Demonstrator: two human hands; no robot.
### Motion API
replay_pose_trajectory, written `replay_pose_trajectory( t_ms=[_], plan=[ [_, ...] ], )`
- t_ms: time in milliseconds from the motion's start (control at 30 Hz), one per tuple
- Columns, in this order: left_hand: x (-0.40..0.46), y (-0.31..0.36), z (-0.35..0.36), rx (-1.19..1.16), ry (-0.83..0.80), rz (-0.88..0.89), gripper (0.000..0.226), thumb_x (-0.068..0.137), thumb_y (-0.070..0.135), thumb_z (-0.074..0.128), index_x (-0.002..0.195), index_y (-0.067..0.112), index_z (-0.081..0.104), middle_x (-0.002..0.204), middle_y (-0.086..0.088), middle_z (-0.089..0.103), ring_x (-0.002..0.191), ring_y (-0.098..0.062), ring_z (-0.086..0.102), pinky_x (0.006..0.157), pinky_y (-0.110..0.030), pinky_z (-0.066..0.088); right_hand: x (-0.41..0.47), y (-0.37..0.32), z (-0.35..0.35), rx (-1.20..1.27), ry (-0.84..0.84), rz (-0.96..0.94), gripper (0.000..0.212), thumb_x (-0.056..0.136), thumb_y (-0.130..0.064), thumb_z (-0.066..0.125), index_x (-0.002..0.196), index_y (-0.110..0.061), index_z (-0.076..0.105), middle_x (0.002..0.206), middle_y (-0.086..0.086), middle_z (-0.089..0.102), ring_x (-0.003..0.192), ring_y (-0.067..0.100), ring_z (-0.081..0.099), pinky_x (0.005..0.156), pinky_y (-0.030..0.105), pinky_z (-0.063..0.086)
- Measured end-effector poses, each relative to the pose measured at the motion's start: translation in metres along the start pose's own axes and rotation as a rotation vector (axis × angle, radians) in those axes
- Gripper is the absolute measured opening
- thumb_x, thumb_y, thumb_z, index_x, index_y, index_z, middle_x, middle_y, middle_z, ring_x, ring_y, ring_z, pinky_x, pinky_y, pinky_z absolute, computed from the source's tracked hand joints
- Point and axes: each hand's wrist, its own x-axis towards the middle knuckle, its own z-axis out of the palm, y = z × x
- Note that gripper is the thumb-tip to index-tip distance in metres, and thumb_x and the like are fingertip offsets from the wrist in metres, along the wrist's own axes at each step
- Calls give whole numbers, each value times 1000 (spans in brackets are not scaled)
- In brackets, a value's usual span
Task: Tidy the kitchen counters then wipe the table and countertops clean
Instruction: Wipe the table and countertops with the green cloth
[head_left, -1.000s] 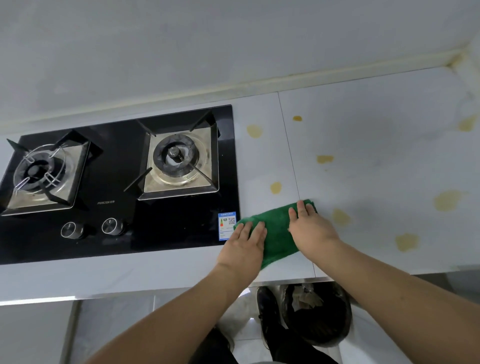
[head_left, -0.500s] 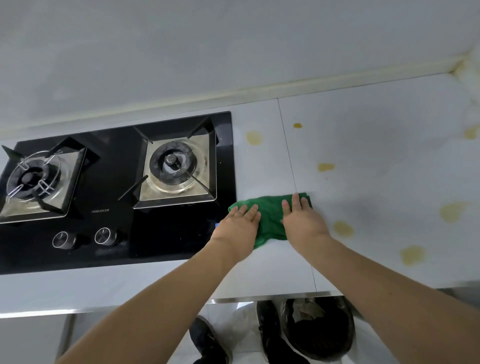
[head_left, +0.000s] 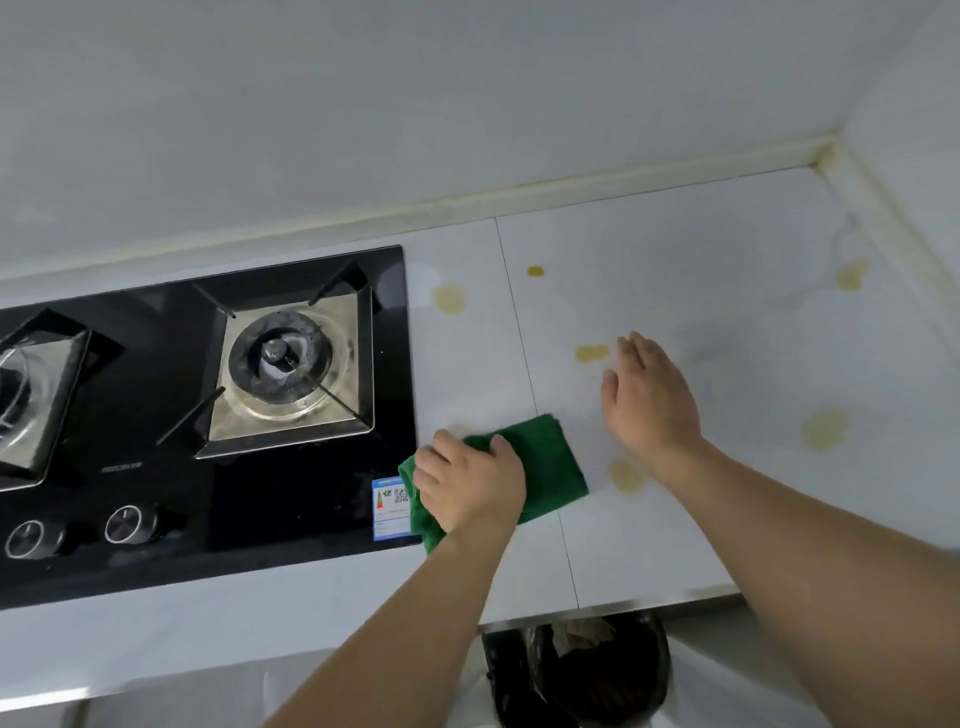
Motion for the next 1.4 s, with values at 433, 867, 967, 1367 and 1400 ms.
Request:
replay_pose_trajectory(
  t_ms=[433, 867, 967, 1367, 1400],
  plan=[
    [30, 44, 83, -70, 208, -448, 67, 98, 46, 19, 155, 15, 2, 153, -15, 2, 143, -33, -7, 117, -49, -18, 43, 67, 53, -31, 1, 200, 70, 94, -46, 14, 154, -10, 10, 162, 5, 4, 149, 24, 1, 120, 44, -4],
    [95, 86, 71, -74, -12, -413, 67, 99, 43, 6, 143, 9, -31, 155, -15, -35, 141, -35, -35, 110, -48, -28, 43, 71, 61, -37, 64, 180, 71, 91, -46, 8, 155, -13, 9, 162, 5, 4, 149, 22, 0, 120, 44, -3],
    [94, 85, 75, -60, 55, -371, 68, 99, 43, 9, 151, 12, -21, 158, -16, -27, 144, -36, -28, 111, -49, -27, 42, 70, 62, -36, 98, 187, 72, 91, -46, 7, 154, -13, 11, 162, 5, 6, 149, 23, 2, 120, 44, -1],
    [83, 90, 72, -156, 341, -431, 72, 99, 32, 31, 153, -3, -2, 161, -16, 1, 149, -32, -2, 120, -43, -8, 40, 68, 57, -3, 92, 166, 63, 100, -40, 23, 155, -12, 10, 162, 4, 4, 149, 22, 0, 120, 47, -1],
    [84, 98, 69, -198, 329, -474, 70, 99, 30, 30, 152, -4, -2, 162, -16, 1, 149, -32, -3, 120, -44, -7, 40, 69, 56, 3, 91, 162, 63, 100, -41, 21, 155, -12, 9, 162, 4, 2, 149, 22, -1, 120, 47, -2]
  ],
)
